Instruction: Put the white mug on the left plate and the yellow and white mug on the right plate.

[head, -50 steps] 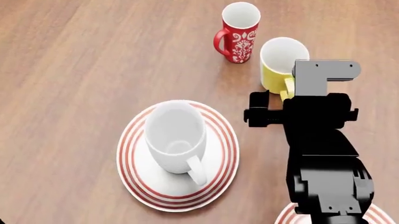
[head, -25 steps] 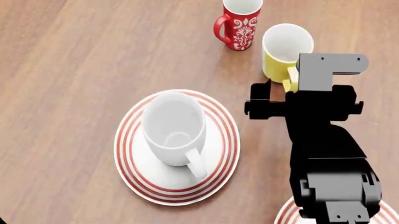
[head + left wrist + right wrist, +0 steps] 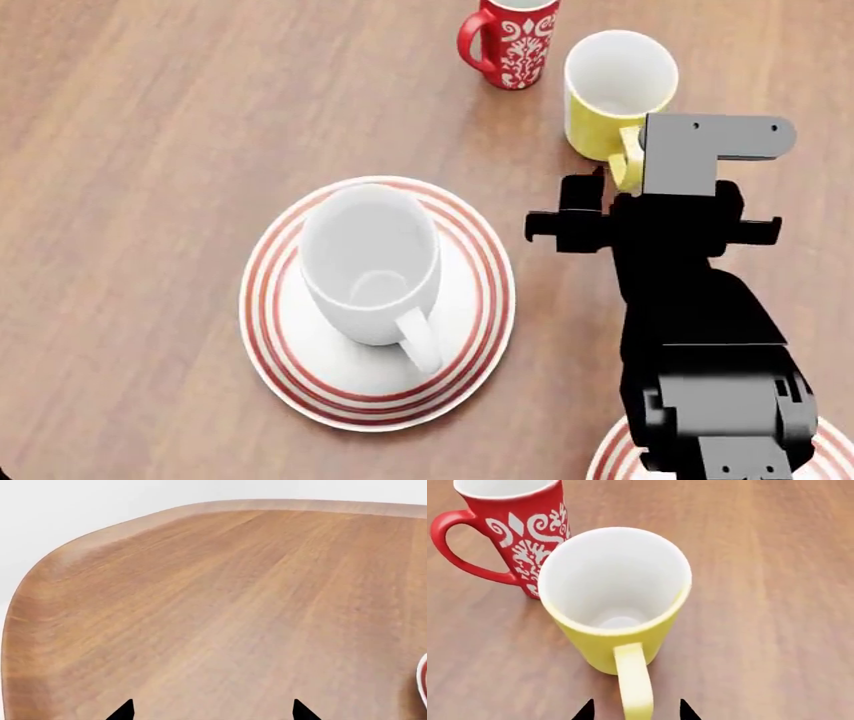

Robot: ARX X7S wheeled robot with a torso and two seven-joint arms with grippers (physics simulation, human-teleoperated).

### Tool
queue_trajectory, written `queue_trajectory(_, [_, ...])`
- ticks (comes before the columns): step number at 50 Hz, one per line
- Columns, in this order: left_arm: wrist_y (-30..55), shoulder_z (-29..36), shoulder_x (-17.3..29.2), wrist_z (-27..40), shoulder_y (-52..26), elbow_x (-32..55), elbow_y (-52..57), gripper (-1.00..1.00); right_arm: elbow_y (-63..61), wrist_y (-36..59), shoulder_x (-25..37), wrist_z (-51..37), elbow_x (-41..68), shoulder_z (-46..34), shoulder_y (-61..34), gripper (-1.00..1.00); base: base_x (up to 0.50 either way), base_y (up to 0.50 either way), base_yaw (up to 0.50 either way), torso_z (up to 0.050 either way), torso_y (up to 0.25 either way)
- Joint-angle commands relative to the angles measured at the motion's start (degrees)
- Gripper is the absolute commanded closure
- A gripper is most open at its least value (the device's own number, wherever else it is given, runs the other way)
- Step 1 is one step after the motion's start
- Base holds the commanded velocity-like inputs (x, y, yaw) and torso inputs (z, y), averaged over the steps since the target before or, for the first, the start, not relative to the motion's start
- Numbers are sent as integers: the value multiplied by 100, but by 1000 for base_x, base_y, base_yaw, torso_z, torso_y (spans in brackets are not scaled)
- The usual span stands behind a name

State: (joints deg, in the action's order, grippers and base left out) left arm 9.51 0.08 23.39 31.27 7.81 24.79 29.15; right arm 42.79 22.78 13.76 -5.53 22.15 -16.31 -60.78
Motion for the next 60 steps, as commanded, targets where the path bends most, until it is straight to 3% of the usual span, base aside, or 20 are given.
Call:
queue_trajectory(1, [-209, -177, -55, -267, 22, -45, -138, -100, 237, -255, -145, -2, -469, -17, 2, 100, 0, 0, 0, 0, 0])
queue_trajectory(14, [-232, -223, -34, -235, 62, -12, -91, -100, 599, -678, -147, 80, -394, 95, 68, 100, 0, 0, 0, 0, 0])
queue_trajectory(28, [-225, -167, -35, -215, 25, -56, -147, -100, -1933, -1194, 339, -117, -150, 320, 1766, 100, 0, 0, 0, 0, 0])
queue_trajectory(39, [-234, -160, -17, -219, 23, -51, -180, -100, -2696, -1225, 519, -495, -281, 355, 2331, 100, 0, 0, 0, 0, 0])
queue_trajectory(58, [-247, -156, 5, -208, 20, -33, -193, -100, -2667, -977, 520, -520, -148, 370, 2282, 100, 0, 0, 0, 0, 0])
queue_trajectory(60, [-210, -111, -19, -200, -80, -59, -318, -100, -3340, -1069, 743, -119, 302, 517, 2808, 100, 0, 0, 0, 0, 0])
